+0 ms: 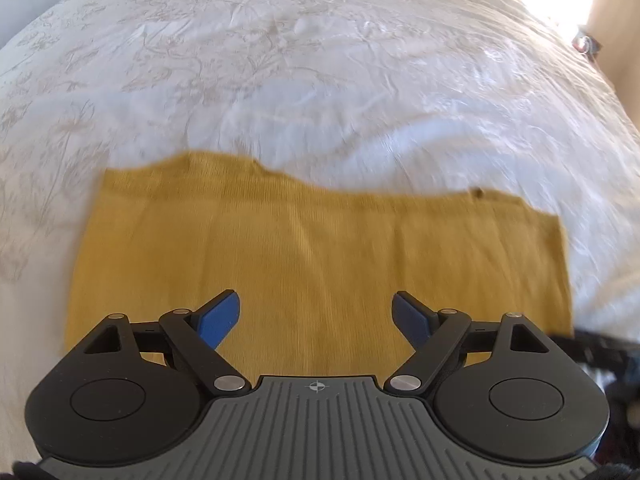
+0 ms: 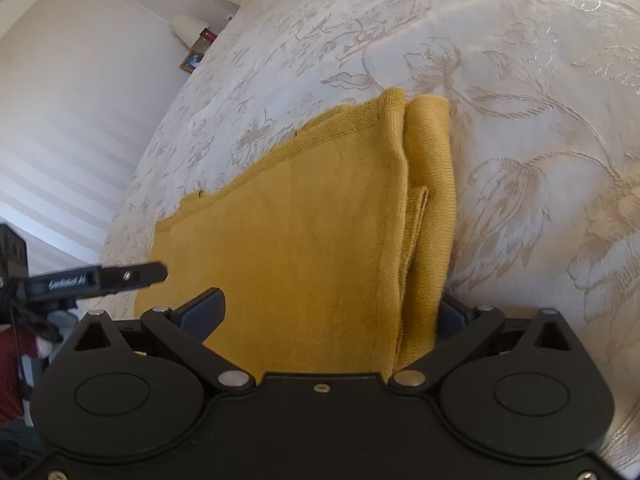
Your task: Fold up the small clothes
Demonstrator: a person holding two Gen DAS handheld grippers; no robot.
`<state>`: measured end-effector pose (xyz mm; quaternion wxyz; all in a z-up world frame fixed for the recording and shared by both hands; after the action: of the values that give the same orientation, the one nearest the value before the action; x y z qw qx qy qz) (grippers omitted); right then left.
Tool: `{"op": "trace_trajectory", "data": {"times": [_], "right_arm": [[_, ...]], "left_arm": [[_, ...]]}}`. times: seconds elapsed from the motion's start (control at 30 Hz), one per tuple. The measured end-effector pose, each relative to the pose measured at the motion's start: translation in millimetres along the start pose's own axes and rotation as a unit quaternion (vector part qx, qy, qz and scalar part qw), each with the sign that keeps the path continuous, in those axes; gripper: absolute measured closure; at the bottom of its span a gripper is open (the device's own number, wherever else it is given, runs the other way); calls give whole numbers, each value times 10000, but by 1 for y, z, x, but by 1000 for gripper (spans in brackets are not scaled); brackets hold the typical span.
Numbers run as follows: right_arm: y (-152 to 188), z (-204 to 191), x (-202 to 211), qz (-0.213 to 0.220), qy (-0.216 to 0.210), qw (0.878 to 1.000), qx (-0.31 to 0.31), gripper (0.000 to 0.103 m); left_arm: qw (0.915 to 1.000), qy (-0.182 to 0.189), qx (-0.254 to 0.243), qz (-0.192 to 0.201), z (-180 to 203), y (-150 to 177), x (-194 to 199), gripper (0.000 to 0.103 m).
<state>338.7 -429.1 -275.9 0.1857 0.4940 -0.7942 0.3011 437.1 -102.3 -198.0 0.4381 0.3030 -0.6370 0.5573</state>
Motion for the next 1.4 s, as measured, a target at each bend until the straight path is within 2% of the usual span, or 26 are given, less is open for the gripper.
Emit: {"op": "trace_trajectory", "data": {"times": [0.07, 0.17, 0.33, 0.47, 0.63, 0.87, 1.0, 1.13, 1.17, 1.23, 1.27, 1.3, 1.4], "right_arm": [[0, 1, 2, -5, -2, 10000, -16, 0], [-1, 2, 2, -13, -11, 10000, -35, 0], [-2, 1, -2, -11, -31, 10000, -54, 0], [-1, 3, 0, 39, -75, 9999, -57, 0], [-3, 5, 4, -24, -120, 9997, -202, 0], [-3, 5, 8, -111, -87, 9995, -274, 0], [1, 3, 9, -165, -79, 9993, -333, 0], [6, -1, 11, -249, 13, 9992, -312, 0], [6, -2, 10, -254, 69, 9991, -328, 3], [4, -3, 10, -265, 214, 9985, -421, 19], [3, -1, 11, -276, 242, 9979, -537, 40], [2, 2, 11, -287, 284, 9970, -667, 56], [4, 2, 16, -181, 498, 9962, -694, 74]], "left_arm": [[9997, -196, -12, -118, 2, -11, -17, 20], [9979, -392, -5, -524, 3, -18, -43, 20], [9948, -582, -178, -814, 8, -19, -61, 8], [9946, -535, -173, -877, 5, -19, -63, 6], [9955, -377, -243, -829, 2, -16, -46, 10], [9962, -208, -18, -845, -1, 39, -7, 10], [9936, -127, 68, -1124, -2, 77, 2, 10], [9943, -85, 59, -1060, -7, 99, 19, 10], [9946, -76, 100, -1025, -10, 102, 24, 10], [9954, -95, 202, -935, -16, 109, 35, 11], [9958, -114, 252, -873, -21, 111, 41, 11], [9961, -134, 299, -817, -25, 113, 47, 11], [9971, -174, 380, -640, -38, 114, 59, 11]]}}
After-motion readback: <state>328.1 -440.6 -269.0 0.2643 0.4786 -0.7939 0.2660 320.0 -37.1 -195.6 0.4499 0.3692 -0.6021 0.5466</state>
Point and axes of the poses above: each gripper's, at about its wrist camera, not at the fingertips, and x roughly against the way its jaws point, z to its right, y to its underside, the point moved 1 cm from there along -x, roughly the way its jaws point, and after that the axes turned 8 degrees about -x, right-handed, at the moved point
